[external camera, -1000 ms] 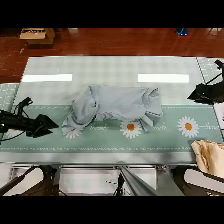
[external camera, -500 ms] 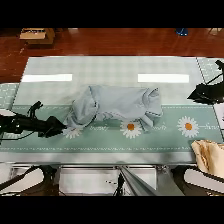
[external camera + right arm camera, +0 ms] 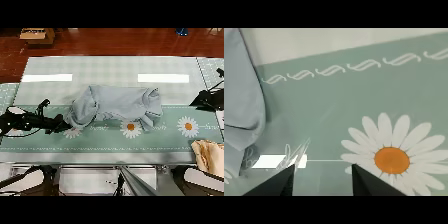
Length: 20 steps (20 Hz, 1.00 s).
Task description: Fold the shirts.
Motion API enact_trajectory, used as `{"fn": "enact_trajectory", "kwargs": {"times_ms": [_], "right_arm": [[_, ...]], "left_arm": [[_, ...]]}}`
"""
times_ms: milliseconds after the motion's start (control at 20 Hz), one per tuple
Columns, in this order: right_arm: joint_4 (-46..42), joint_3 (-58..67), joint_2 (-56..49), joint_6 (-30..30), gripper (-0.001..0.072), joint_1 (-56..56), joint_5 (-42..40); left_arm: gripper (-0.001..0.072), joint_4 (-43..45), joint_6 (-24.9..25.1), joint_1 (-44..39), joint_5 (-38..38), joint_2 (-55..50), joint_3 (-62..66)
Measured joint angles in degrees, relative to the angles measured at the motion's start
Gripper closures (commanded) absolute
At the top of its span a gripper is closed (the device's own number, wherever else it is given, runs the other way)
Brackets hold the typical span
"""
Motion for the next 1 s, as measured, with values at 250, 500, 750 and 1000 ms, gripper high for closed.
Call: {"fn": "enact_trajectory", "kwargs": {"times_ms": [250, 500, 750, 1000], "right_arm": [[10.9, -11.6, 0.0, -4.5, 0.0183, -4.8, -2.7], [19.5, -21.0, 0.0, -8.3, 0.0193, 0.9, -11.1], [27.0, -24.4, -0.3, -8.9, 0.0313, 12.8, -22.7], [31.5, -25.1, -0.4, -5.2, 0.0681, 22.7, -34.3]], "left_arm": [[0.0686, 0.3, 0.7, -0.2, -0.2, 0.2, 0.0], [0.0686, 0.6, 0.8, -0.2, -1.4, 0.2, 0.0], [0.0686, -1.4, 1.9, -0.2, -1.8, 0.2, -0.1], [0.0686, -7.5, 5.2, -0.2, -2.1, 0.9, 1.3]]}}
